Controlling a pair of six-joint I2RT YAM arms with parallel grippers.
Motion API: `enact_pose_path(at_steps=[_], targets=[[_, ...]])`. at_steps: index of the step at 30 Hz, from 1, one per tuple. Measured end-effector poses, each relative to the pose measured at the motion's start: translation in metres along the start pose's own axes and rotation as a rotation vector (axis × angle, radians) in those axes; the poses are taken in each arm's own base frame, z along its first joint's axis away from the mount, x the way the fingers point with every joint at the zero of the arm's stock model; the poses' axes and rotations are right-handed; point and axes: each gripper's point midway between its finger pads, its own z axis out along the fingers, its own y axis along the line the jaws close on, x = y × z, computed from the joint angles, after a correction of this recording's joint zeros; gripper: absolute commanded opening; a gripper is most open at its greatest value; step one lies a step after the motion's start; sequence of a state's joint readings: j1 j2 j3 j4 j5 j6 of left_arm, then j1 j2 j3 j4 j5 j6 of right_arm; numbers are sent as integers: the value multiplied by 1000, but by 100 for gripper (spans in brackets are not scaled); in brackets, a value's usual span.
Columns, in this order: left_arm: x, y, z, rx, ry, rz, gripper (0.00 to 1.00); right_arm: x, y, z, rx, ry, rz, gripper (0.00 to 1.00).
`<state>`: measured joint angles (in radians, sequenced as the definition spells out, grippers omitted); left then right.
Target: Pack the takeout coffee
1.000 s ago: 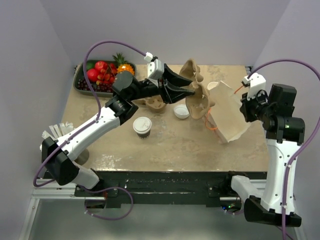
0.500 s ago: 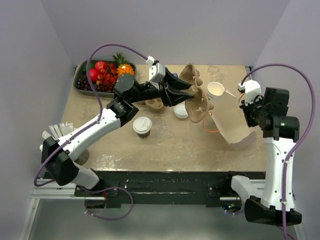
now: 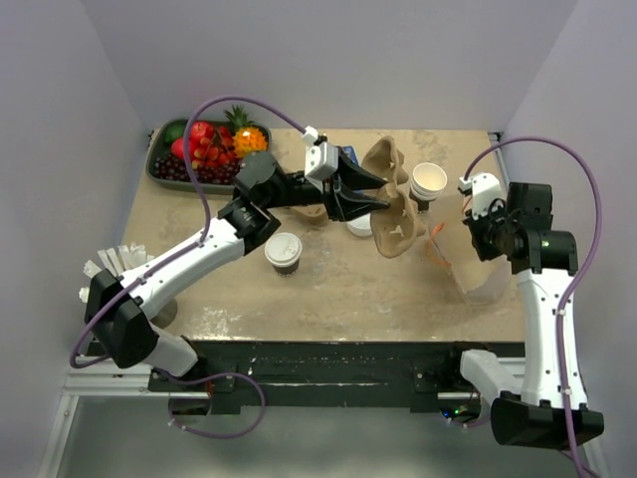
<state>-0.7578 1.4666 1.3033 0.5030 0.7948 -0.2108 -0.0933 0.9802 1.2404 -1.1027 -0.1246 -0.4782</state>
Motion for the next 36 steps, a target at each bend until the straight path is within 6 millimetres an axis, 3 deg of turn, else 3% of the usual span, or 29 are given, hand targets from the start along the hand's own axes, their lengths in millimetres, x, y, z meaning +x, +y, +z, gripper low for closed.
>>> enact_pose_path(at_steps=[6,12,25,36], targets=[[0,0,17,47,-4,71,0,-24,-3,-8,-13,-49,21,0],[15,-5,32,78,3,76,0,-26,5,-9,-54,-61,48,0],[31,-50,96,100,-67,53,0,-28,12,-11,-83,-64,116,0],[47,-27,107,-28,-83,67,0,-45,4,-14,-74,-62,177,0]])
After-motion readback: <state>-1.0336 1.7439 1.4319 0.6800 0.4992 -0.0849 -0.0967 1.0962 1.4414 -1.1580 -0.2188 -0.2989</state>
